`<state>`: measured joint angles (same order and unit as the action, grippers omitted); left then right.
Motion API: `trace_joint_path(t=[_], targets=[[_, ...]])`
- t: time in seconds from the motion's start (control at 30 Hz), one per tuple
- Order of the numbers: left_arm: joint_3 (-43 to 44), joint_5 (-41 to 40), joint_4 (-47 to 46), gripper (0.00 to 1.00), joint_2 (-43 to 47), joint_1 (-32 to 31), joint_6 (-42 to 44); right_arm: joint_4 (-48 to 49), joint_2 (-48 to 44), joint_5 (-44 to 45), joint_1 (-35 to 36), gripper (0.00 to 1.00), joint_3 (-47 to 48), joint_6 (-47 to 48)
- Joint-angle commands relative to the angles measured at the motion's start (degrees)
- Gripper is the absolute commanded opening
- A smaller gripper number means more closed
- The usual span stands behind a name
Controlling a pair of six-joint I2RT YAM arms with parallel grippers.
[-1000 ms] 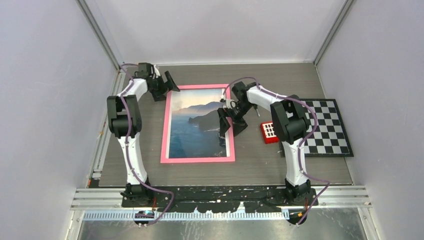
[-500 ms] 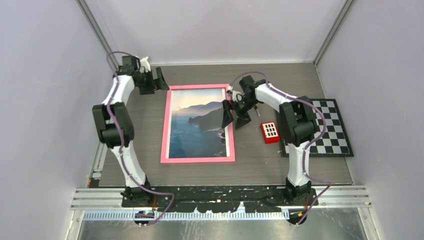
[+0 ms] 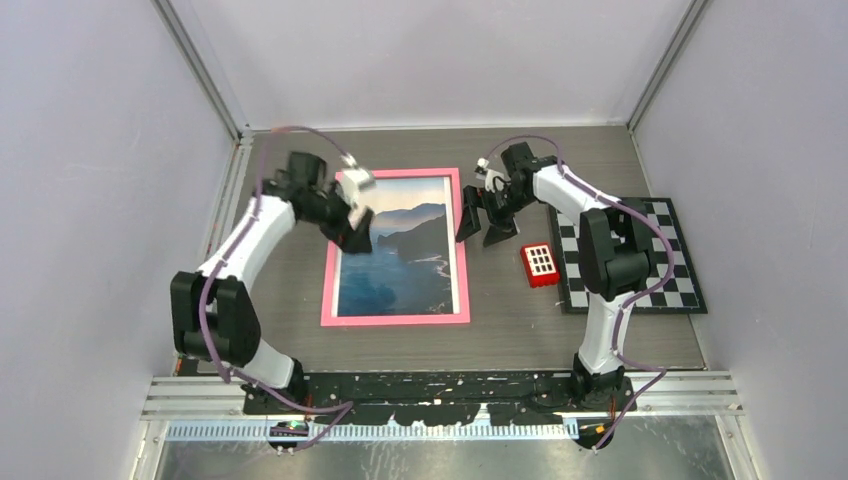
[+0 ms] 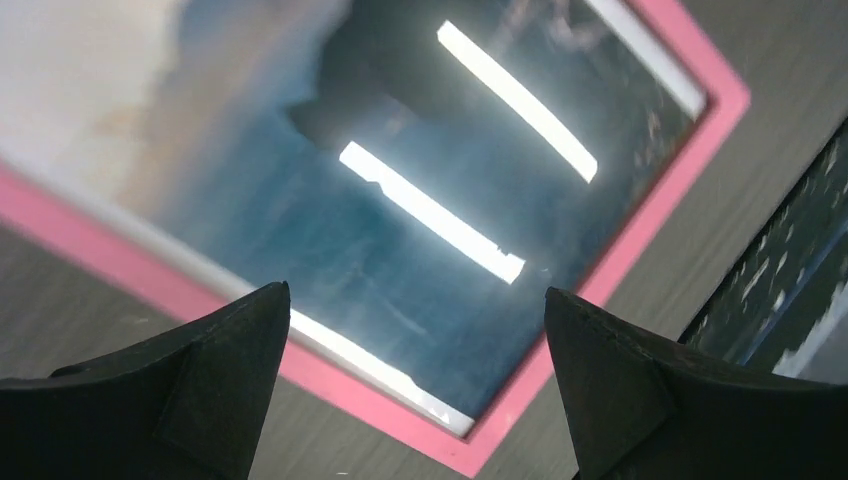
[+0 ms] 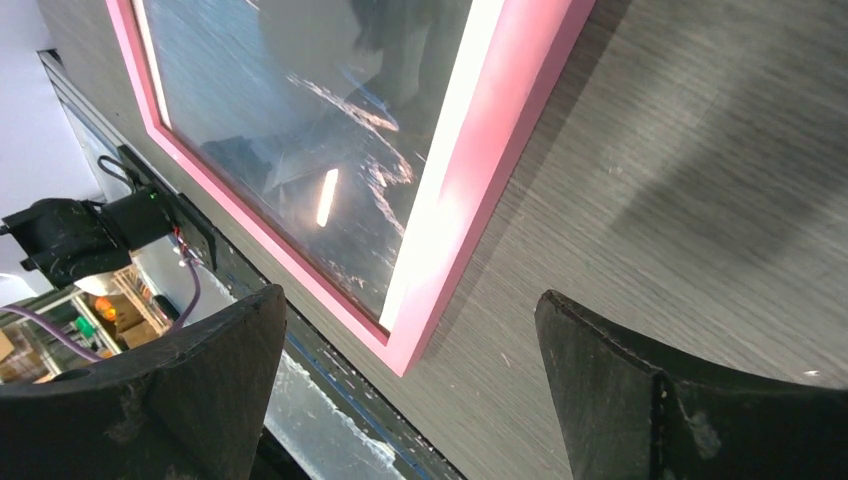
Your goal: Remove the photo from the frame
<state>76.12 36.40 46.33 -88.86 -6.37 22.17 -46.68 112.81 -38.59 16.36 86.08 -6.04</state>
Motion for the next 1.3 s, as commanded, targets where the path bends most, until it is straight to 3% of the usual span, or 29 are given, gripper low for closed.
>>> trace_joint_path(t=[0.0,0.17,0.33,0.47,0.6,0.73,0.83,1.13,1.27], targets=[[-12.44,-7.85,0.84,1.0,8.26,-12.8,16.37,1.05,-3.31,0.05,-0.57,0.98,-1.69,-0.76],[-24.8,-15.13,-8.97,0.98,12.89,-26.16,19.93,-3.69,-2.84,0.01,-2.46,0.98,0.51,4.27],[-27.95,-14.61,-11.67,0.85,10.64,-32.33,17.57,-10.52,-2.51,2.25,-3.58,0.97,4.17,9.48],[-31.32,-15.23,-13.47,0.79,10.17,-34.09,19.61,-8.53,-5.32,3.15,-3.53,0.97,0.12,9.2],[-33.24,-18.23,-13.7,0.64,9.45,-34.72,21.99,-7.48,-7.2,1.69,-3.57,0.97,-3.17,8.53],[-33.33,-20.12,-13.83,0.57,7.42,-34.7,22.16,-6.78,-8.64,0.2,-3.53,0.97,-4.96,7.18],[-33.48,-19.0,-13.45,0.46,6.43,-34.67,21.55,-4.98,-10.44,0.21,-3.55,0.97,-7.15,7.02],[-29.48,-12.0,-7.13,0.0,9.72,-34.72,19.19,-4.04,-12.88,0.54,-3.61,0.97,-10.49,6.19],[-28.15,-9.19,-4.71,0.0,13.08,-34.59,18.73,-3.52,-13.84,-0.43,-3.56,0.97,-11.91,4.81]])
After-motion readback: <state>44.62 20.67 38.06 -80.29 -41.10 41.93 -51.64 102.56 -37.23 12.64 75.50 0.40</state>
